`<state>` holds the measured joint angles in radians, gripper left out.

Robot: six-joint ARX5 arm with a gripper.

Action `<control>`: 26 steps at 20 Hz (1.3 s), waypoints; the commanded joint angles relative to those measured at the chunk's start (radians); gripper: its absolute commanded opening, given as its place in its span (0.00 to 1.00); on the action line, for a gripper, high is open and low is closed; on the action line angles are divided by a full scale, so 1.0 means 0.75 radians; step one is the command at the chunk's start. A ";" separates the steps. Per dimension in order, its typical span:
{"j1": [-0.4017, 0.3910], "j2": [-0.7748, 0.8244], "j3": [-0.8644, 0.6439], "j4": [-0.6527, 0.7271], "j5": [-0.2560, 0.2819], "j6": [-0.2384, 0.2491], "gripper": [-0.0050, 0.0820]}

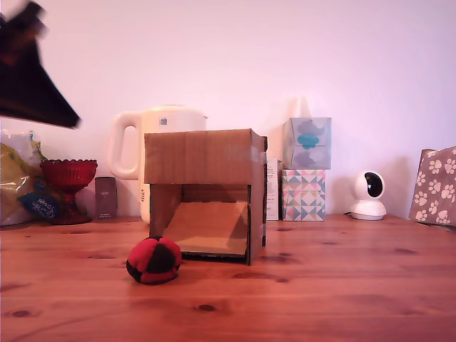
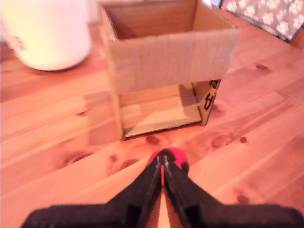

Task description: Drop the footbag into the cardboard dice tower

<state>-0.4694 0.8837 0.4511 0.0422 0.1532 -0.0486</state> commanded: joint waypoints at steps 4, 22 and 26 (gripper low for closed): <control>-0.015 0.122 -0.142 0.300 0.035 0.005 0.03; -0.033 0.660 -0.142 0.622 0.154 0.080 0.97; -0.041 0.751 -0.142 0.743 0.122 0.112 0.90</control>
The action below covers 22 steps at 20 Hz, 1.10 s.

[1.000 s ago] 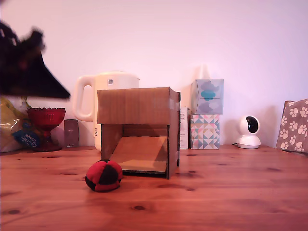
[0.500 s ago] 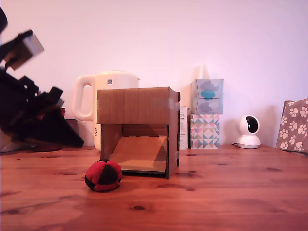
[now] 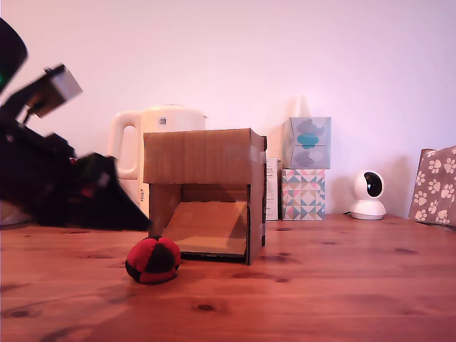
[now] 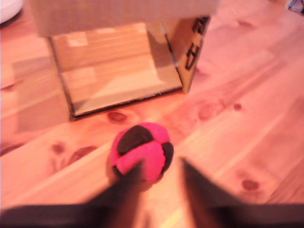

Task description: Drop the footbag into the cardboard dice tower

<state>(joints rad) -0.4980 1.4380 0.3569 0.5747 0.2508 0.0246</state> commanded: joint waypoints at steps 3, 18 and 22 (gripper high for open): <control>-0.003 0.065 -0.012 0.134 -0.047 0.051 0.90; -0.002 0.440 0.197 0.109 -0.031 0.083 0.37; -0.002 0.422 0.203 0.076 -0.030 0.071 0.22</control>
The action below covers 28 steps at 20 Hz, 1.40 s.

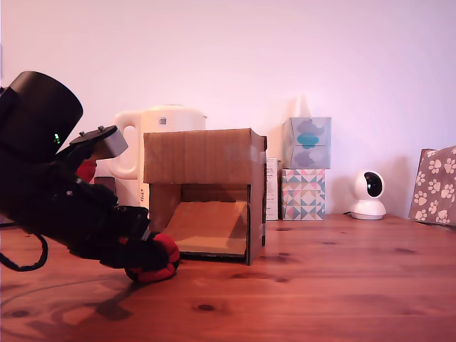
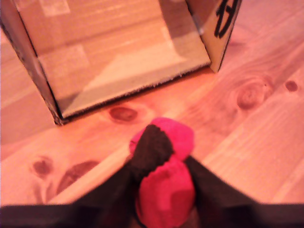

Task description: Drop the footbag into the cardboard dice tower

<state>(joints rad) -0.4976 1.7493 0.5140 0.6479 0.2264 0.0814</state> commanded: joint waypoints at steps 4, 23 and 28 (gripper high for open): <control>-0.003 -0.181 -0.006 -0.273 0.047 -0.008 0.22; -0.004 -0.780 0.045 -0.025 0.011 -0.144 0.22; -0.004 -0.547 0.390 -0.253 0.006 -0.143 0.22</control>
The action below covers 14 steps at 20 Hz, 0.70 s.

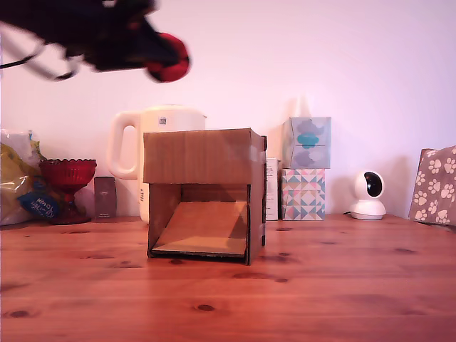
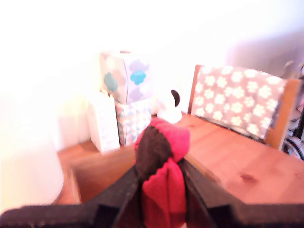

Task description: Drop the footbag into the cardboard dice tower

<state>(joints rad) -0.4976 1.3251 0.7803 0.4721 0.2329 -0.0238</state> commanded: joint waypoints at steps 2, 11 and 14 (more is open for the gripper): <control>-0.004 0.137 0.222 -0.228 -0.003 -0.004 0.22; -0.003 0.570 0.835 -0.922 -0.005 0.034 0.22; -0.003 0.575 0.840 -0.937 -0.007 0.038 0.23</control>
<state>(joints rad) -0.4976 1.7565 1.3949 -0.2398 0.2272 -0.0029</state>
